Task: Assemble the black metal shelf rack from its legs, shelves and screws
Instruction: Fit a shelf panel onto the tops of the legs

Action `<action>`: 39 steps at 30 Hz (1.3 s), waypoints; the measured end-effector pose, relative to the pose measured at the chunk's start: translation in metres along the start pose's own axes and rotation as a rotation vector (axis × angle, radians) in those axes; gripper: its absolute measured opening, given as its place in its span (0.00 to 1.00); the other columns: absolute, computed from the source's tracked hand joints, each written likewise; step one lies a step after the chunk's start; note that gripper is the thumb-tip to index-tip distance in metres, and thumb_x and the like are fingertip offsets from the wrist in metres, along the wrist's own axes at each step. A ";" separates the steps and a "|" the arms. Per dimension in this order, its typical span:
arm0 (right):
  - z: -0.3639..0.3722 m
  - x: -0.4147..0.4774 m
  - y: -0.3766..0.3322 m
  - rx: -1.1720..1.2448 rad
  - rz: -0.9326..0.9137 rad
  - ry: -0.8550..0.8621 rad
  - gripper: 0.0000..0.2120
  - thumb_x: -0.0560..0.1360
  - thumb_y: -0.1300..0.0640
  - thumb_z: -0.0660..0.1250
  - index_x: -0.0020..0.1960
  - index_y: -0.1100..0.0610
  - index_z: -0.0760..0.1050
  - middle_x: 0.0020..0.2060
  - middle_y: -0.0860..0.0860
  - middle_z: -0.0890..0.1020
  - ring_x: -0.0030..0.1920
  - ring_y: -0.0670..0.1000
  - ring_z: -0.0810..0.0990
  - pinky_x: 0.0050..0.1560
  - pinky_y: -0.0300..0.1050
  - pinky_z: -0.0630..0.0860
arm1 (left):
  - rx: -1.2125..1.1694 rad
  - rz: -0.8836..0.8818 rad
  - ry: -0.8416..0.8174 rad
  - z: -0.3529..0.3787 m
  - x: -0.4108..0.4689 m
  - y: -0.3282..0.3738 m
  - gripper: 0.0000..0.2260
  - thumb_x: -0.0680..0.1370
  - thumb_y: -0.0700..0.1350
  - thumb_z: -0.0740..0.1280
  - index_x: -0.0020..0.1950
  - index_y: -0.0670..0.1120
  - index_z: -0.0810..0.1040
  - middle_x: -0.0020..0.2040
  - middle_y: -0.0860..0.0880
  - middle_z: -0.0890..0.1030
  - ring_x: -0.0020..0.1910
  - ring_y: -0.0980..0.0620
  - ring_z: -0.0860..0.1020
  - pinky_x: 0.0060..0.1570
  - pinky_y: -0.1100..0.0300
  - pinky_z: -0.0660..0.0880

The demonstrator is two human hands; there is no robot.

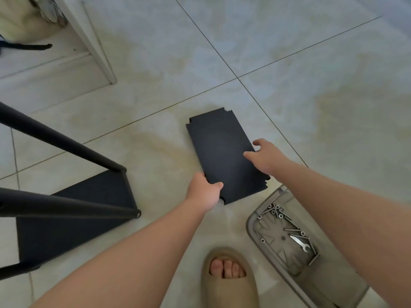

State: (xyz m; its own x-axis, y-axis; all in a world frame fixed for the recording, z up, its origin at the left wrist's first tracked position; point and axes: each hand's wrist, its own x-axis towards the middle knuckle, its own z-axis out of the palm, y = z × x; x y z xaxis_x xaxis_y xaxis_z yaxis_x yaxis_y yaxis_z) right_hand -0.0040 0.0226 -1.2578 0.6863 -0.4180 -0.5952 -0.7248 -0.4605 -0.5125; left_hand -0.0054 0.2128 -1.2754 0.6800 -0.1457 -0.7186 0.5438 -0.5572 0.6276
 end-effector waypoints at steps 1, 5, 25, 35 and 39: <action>-0.002 -0.003 -0.002 0.040 0.006 0.012 0.28 0.81 0.51 0.64 0.78 0.55 0.62 0.66 0.55 0.77 0.60 0.59 0.77 0.58 0.54 0.76 | -0.005 0.003 0.034 -0.004 -0.004 0.004 0.14 0.77 0.41 0.69 0.61 0.43 0.74 0.57 0.47 0.82 0.55 0.45 0.81 0.59 0.48 0.77; -0.022 -0.027 -0.009 0.216 0.060 0.073 0.30 0.79 0.54 0.67 0.78 0.56 0.62 0.60 0.57 0.77 0.55 0.59 0.77 0.54 0.52 0.75 | -0.031 0.050 0.020 -0.030 -0.029 0.024 0.17 0.76 0.39 0.70 0.63 0.46 0.72 0.55 0.47 0.83 0.53 0.44 0.82 0.59 0.45 0.77; -0.209 -0.361 -0.131 0.754 -0.461 0.141 0.12 0.84 0.51 0.63 0.56 0.59 0.79 0.51 0.53 0.84 0.45 0.54 0.85 0.44 0.47 0.80 | -0.061 0.877 0.226 -0.169 -0.375 0.156 0.21 0.77 0.37 0.69 0.67 0.54 0.77 0.56 0.57 0.80 0.46 0.59 0.83 0.43 0.66 0.76; -0.180 -0.499 -0.229 0.797 -0.713 -0.199 0.10 0.80 0.55 0.69 0.54 0.62 0.75 0.55 0.60 0.85 0.53 0.64 0.85 0.46 0.49 0.84 | -0.135 1.004 0.534 -0.308 -0.506 0.121 0.20 0.79 0.30 0.62 0.66 0.47 0.80 0.51 0.63 0.80 0.46 0.75 0.78 0.46 0.81 0.71; -0.136 -0.529 -0.260 0.862 -0.718 -0.271 0.09 0.80 0.62 0.68 0.43 0.60 0.70 0.49 0.64 0.85 0.49 0.64 0.86 0.42 0.46 0.84 | -0.149 0.920 0.765 -0.350 -0.528 0.094 0.17 0.80 0.34 0.65 0.66 0.47 0.79 0.58 0.56 0.80 0.57 0.61 0.78 0.48 0.79 0.69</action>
State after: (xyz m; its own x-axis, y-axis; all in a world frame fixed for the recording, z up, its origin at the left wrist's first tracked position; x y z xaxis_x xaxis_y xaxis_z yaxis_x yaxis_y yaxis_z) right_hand -0.1702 0.2570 -0.7253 0.9974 -0.0462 -0.0549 -0.0442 0.2072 -0.9773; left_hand -0.1412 0.5233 -0.7317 0.9311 0.1117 0.3474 -0.2800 -0.3917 0.8764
